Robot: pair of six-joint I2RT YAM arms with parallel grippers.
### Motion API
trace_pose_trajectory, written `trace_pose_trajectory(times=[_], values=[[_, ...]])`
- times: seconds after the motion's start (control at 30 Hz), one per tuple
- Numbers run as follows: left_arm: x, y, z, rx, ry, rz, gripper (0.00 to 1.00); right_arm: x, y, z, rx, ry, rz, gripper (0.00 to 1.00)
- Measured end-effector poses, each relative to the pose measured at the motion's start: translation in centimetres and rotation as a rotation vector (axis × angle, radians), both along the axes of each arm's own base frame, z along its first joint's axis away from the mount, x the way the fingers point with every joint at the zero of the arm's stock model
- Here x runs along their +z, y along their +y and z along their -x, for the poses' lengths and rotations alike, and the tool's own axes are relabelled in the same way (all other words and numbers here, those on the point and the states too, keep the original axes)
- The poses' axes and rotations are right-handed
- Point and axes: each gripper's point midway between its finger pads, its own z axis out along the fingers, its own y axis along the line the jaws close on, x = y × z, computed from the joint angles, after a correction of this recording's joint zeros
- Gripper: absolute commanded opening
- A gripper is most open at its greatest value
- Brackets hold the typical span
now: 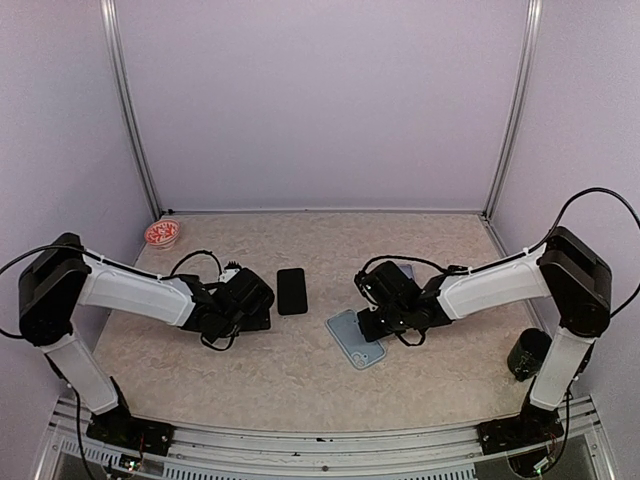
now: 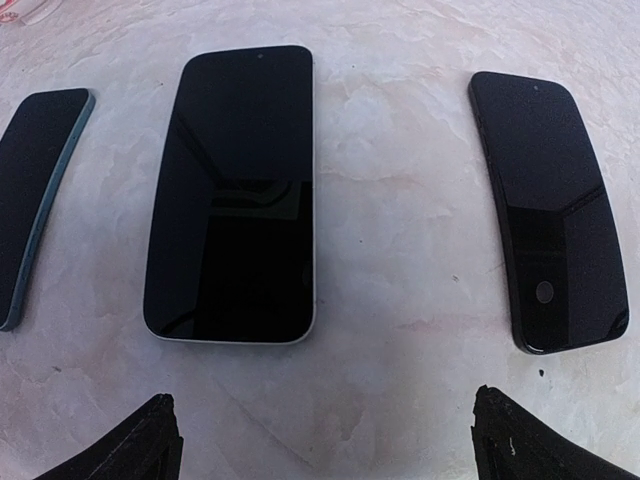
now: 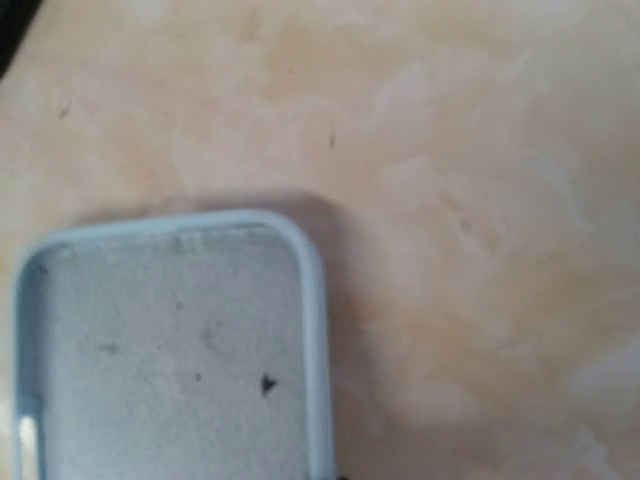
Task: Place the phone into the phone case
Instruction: Move the phone case to the center of the board.
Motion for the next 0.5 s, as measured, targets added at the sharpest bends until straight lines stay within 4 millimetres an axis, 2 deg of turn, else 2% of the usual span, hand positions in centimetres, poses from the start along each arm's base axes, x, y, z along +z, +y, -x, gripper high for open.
trace_pose_trajectory(times=[0.03, 0.13, 0.2, 0.33, 0.5], values=[[-0.1, -0.2, 0.1, -0.004, 0.002, -0.002, 0.99, 0.0, 0.1, 0.1, 0.002, 0.001, -0.002, 0.26], [-0.1, -0.8, 0.0, -0.013, 0.002, -0.003, 0.99, 0.0, 0.3, 0.3, 0.003, 0.005, -0.006, 0.41], [0.0, -1.0, -0.1, -0.015, -0.001, -0.002, 0.99, 0.1, 0.3, 0.4, 0.009, 0.009, -0.009, 0.48], [0.1, -1.1, -0.2, -0.015, -0.005, -0.004, 0.99, 1.3, -0.3, 0.9, 0.016, 0.0, -0.019, 0.52], [0.2, -0.8, -0.2, -0.007, -0.009, -0.021, 0.99, 4.8, -2.4, 1.1, -0.013, -0.081, -0.011, 0.54]])
